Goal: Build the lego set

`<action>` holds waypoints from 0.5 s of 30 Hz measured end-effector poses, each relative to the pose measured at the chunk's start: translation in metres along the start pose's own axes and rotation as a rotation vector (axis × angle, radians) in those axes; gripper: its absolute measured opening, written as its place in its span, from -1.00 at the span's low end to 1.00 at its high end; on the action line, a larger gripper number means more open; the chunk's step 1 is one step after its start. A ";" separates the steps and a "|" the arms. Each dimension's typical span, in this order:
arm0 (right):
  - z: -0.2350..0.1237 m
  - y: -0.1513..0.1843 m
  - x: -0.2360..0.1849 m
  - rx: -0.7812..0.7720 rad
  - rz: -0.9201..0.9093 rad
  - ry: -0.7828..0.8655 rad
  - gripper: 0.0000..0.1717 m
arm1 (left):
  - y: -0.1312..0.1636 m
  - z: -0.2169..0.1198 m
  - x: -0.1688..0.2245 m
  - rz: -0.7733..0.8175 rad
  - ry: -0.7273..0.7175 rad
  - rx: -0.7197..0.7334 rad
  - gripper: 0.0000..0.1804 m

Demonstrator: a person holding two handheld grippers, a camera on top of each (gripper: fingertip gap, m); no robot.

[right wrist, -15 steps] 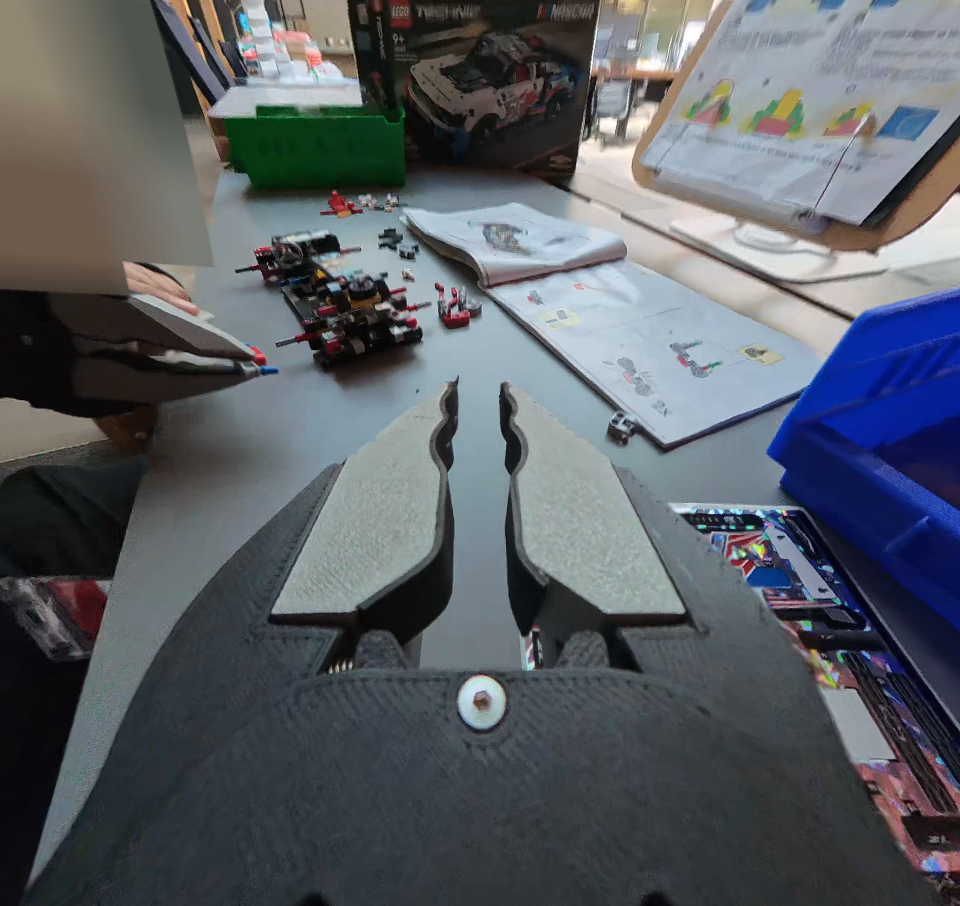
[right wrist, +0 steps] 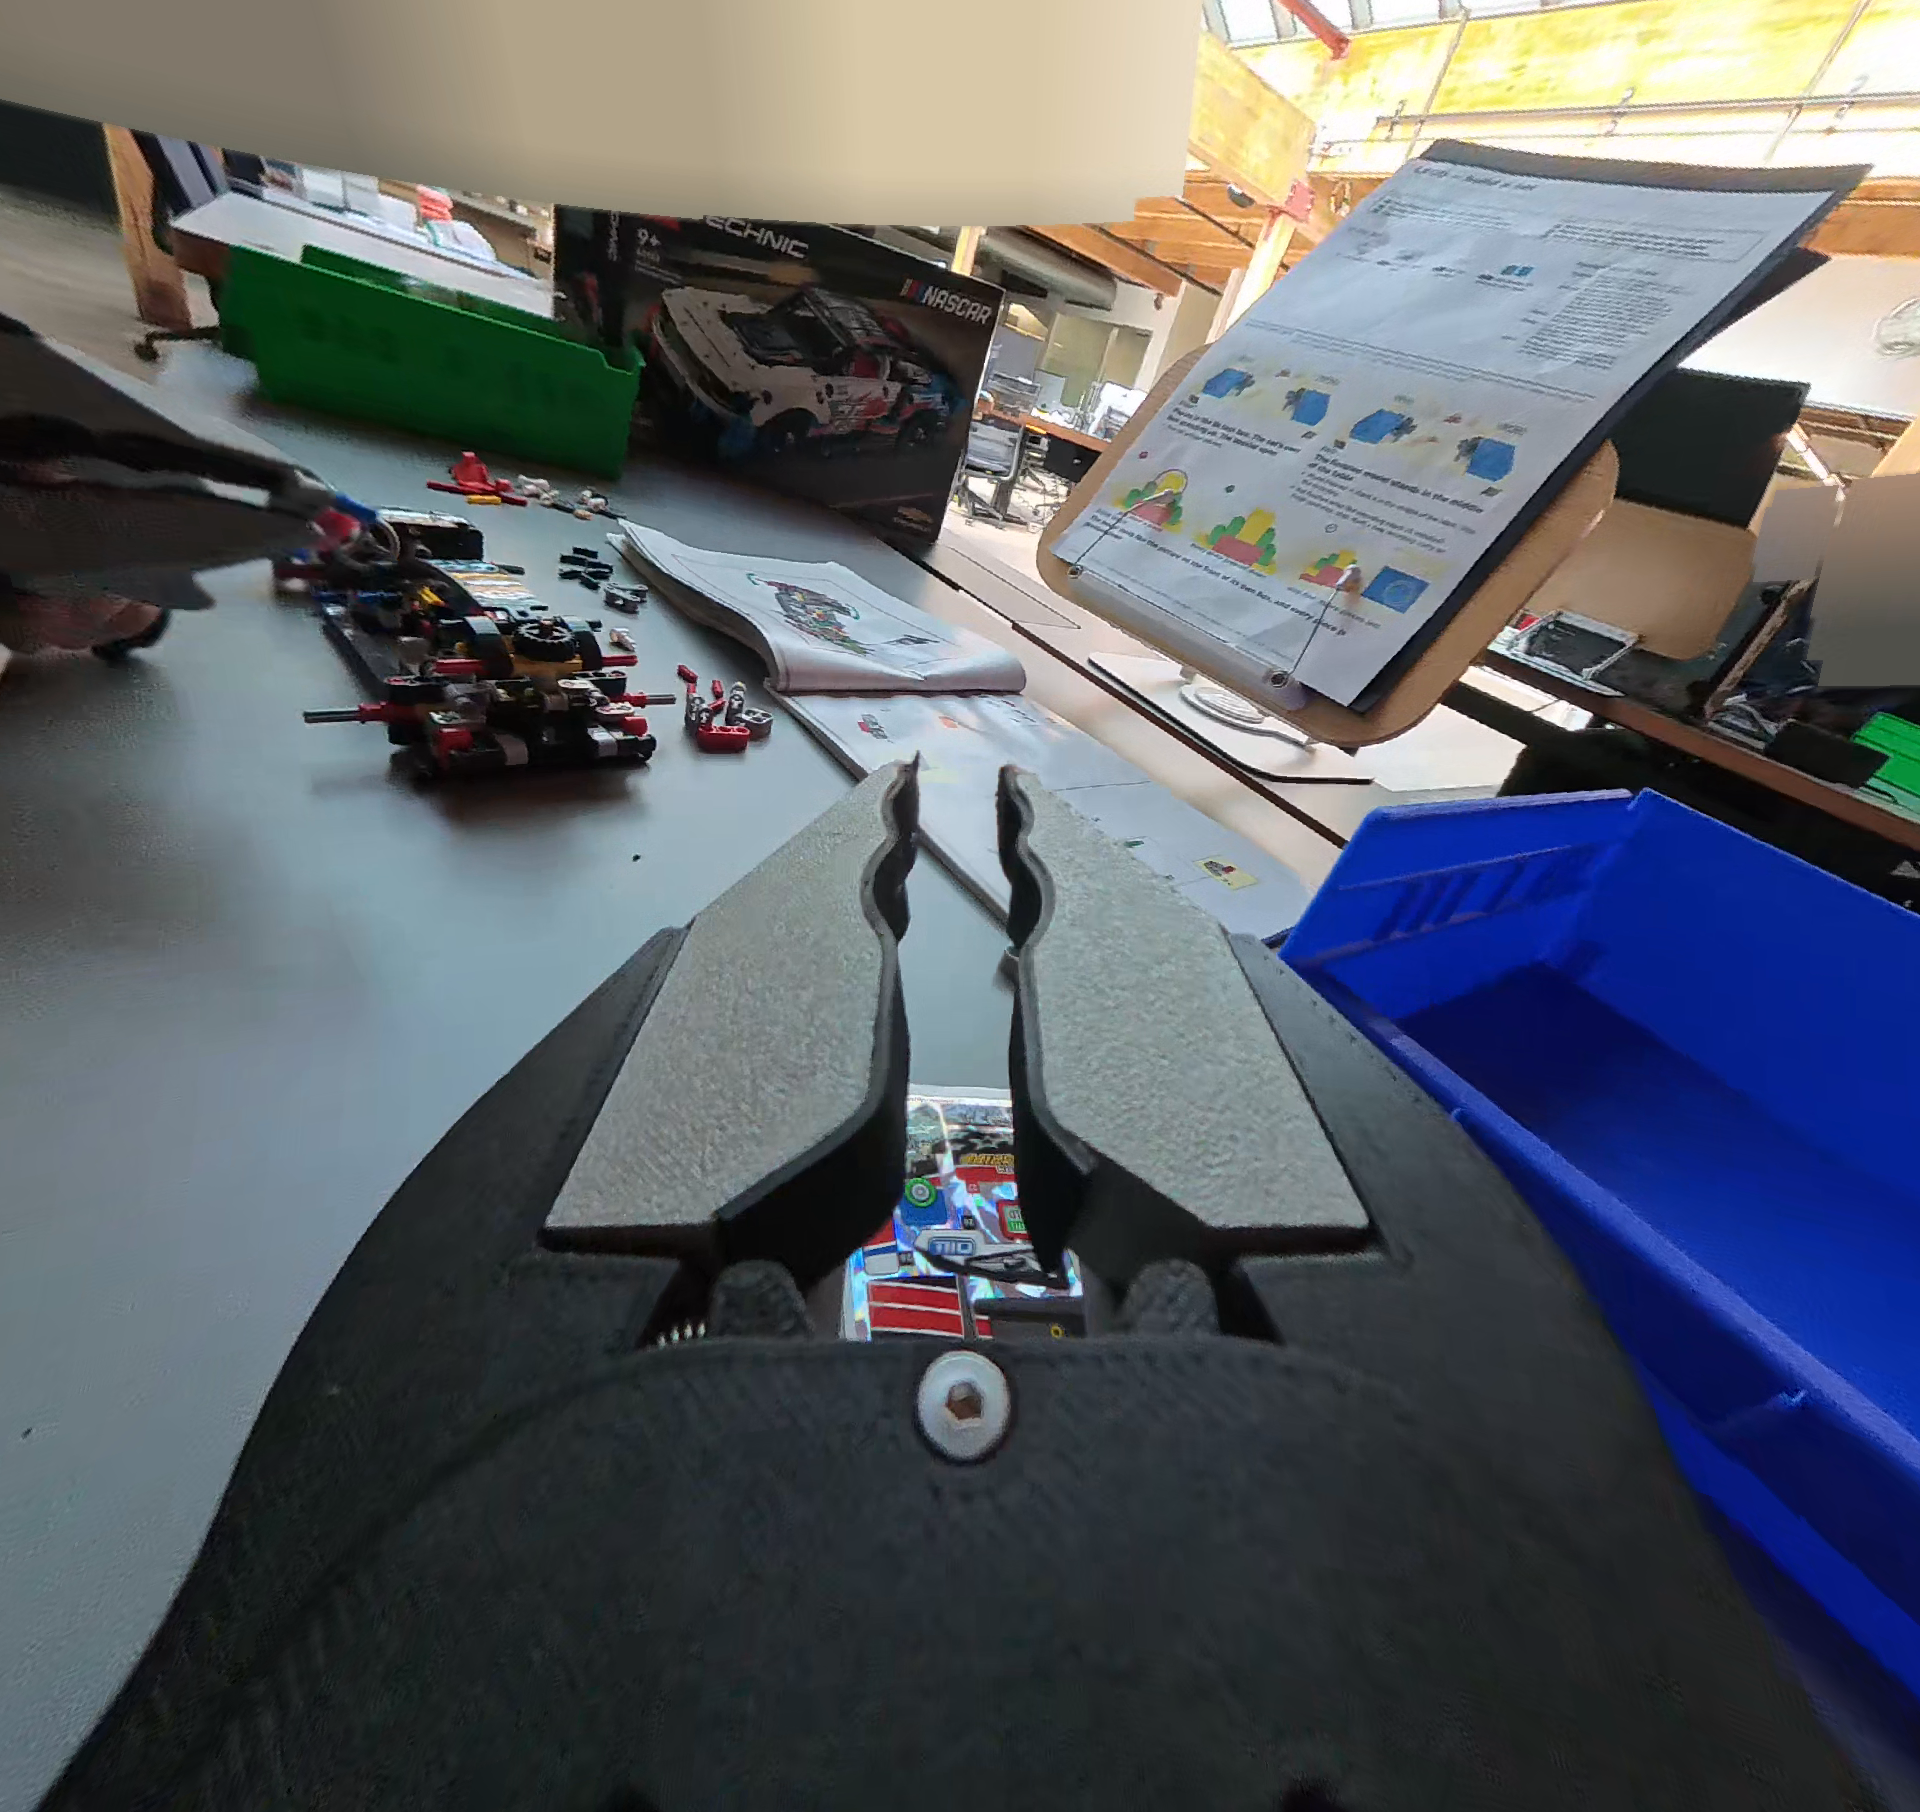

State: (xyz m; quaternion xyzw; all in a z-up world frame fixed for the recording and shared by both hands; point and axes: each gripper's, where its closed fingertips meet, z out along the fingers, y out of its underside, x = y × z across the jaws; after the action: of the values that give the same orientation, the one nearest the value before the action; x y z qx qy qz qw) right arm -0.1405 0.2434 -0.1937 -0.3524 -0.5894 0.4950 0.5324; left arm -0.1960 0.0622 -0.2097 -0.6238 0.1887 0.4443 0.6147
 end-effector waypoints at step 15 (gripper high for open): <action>-0.122 -0.072 -0.109 -0.071 0.218 0.174 -0.74 | -0.060 -0.141 -0.014 -0.177 0.085 0.083 -0.95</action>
State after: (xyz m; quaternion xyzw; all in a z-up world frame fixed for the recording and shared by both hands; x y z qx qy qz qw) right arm 0.0068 0.1475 -0.1619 -0.4744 -0.5164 0.4965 0.5116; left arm -0.1108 -0.0639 -0.1839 -0.6302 0.1773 0.3532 0.6683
